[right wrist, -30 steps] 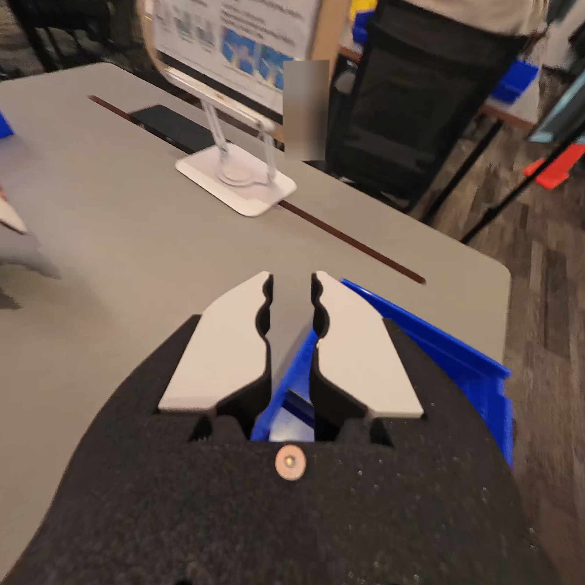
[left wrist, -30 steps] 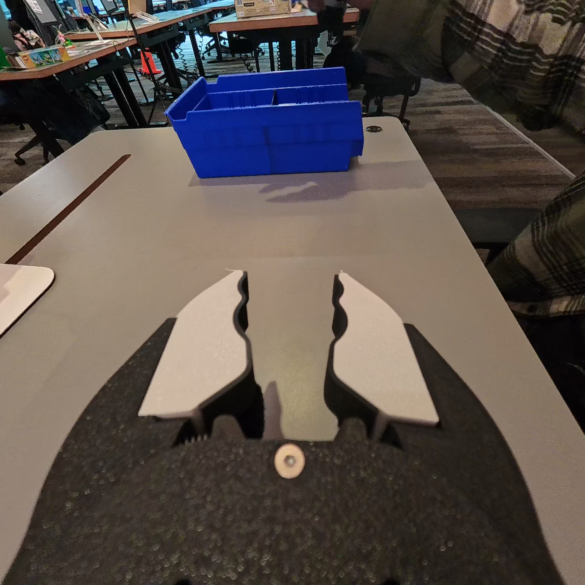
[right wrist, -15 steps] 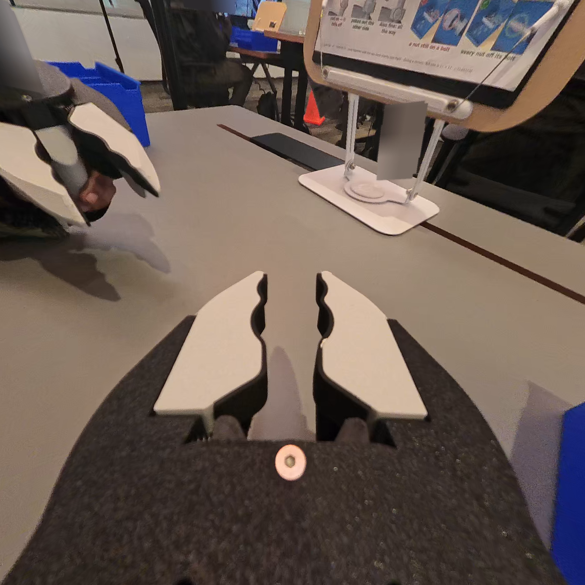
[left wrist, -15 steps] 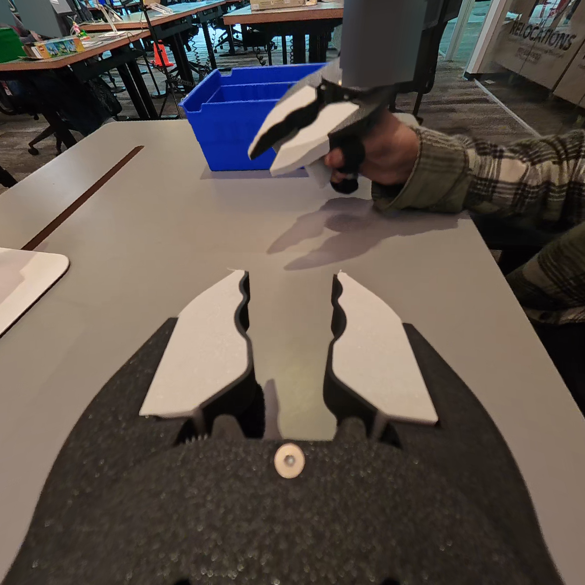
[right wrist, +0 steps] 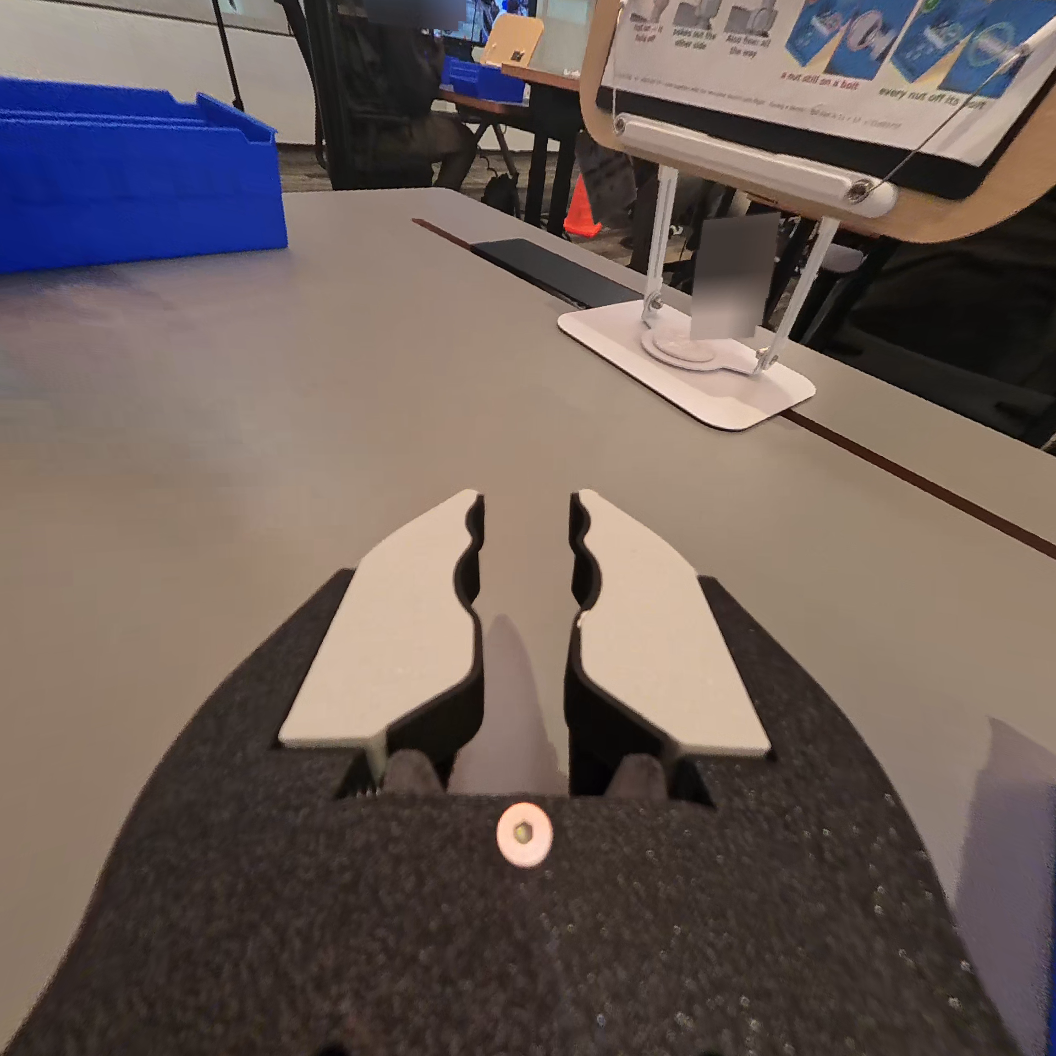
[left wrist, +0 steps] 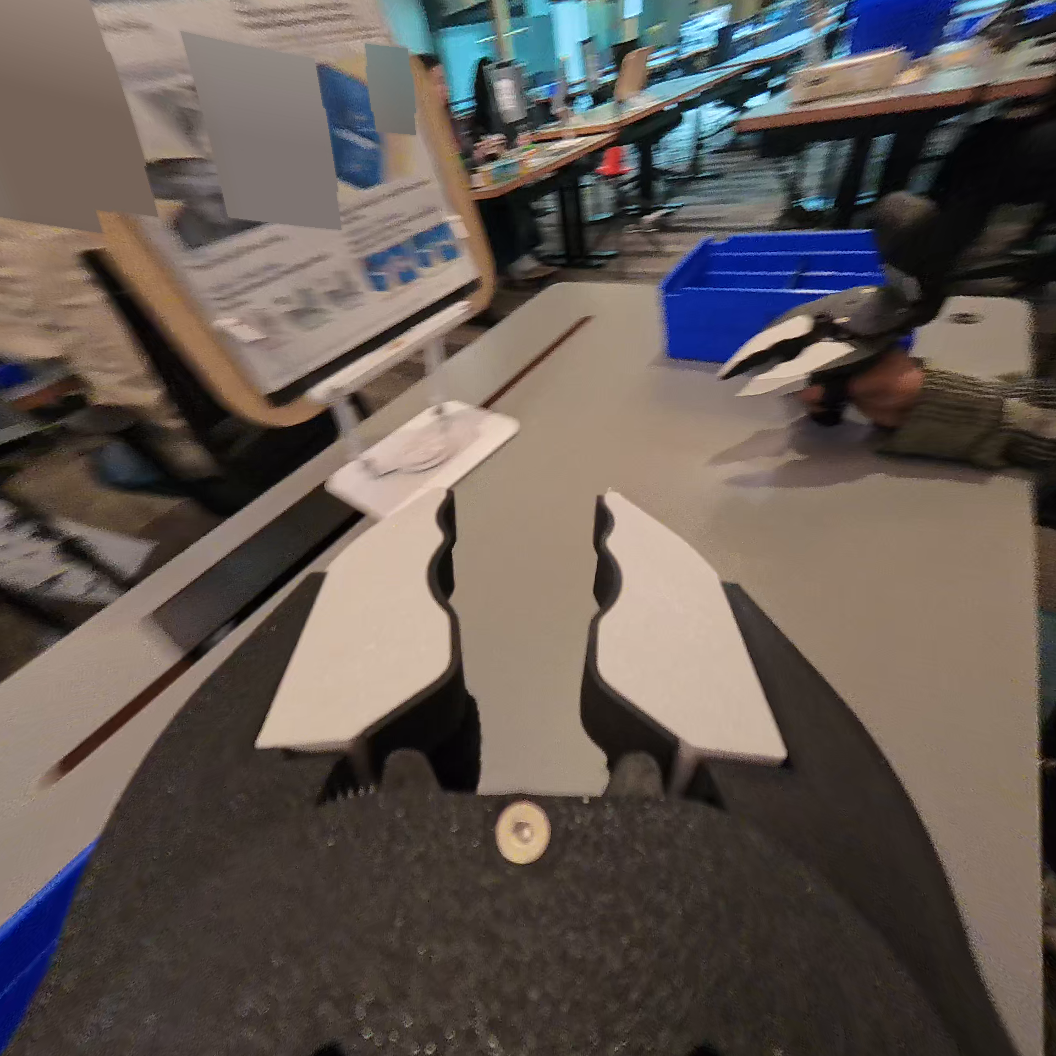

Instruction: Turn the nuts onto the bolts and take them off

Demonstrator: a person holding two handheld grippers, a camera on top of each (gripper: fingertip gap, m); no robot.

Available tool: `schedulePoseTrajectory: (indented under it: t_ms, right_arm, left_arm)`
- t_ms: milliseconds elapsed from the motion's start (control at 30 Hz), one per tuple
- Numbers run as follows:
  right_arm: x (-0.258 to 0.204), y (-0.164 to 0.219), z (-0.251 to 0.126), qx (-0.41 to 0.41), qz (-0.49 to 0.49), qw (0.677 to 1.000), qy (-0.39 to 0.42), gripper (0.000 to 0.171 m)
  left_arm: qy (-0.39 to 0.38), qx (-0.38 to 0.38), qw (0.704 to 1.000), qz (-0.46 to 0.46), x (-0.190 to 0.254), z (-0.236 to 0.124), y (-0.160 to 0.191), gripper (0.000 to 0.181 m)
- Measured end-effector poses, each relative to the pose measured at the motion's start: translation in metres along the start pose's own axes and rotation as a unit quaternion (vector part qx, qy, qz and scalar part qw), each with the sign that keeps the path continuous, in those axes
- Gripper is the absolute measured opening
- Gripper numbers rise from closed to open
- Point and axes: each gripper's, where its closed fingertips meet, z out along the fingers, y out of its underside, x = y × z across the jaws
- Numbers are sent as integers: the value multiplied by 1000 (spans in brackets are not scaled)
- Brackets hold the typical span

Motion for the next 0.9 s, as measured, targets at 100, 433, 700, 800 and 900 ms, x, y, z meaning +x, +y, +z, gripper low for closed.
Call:
schedulePoseTrajectory:
  t_ms: [100, 433, 700, 800, 900]
  right_arm:
    - [-2, 2, 4, -5, 0, 1000, -7, 28]
    - [9, -9, -6, 6, -9, 1000, 16, 28]
    - [5, -17, -6, -22, -10, 1000, 15, 28]
    - [5, -25, -4, -26, -9, 1000, 13, 28]
    - [4, -33, -2, -29, -12, 999, 12, 28]
  left_arm:
    - [-85, -44, 995, -3, -55, -75, 12, 47]
    - [-85, -230, 969, -45, -125, -169, 157, 44]
    - [-25, -362, 931, -37, -125, -164, 227, 41]
    - [-14, -390, 920, -35, -125, -160, 240, 42]
    - [-12, -413, 910, -26, -128, -156, 249, 41]
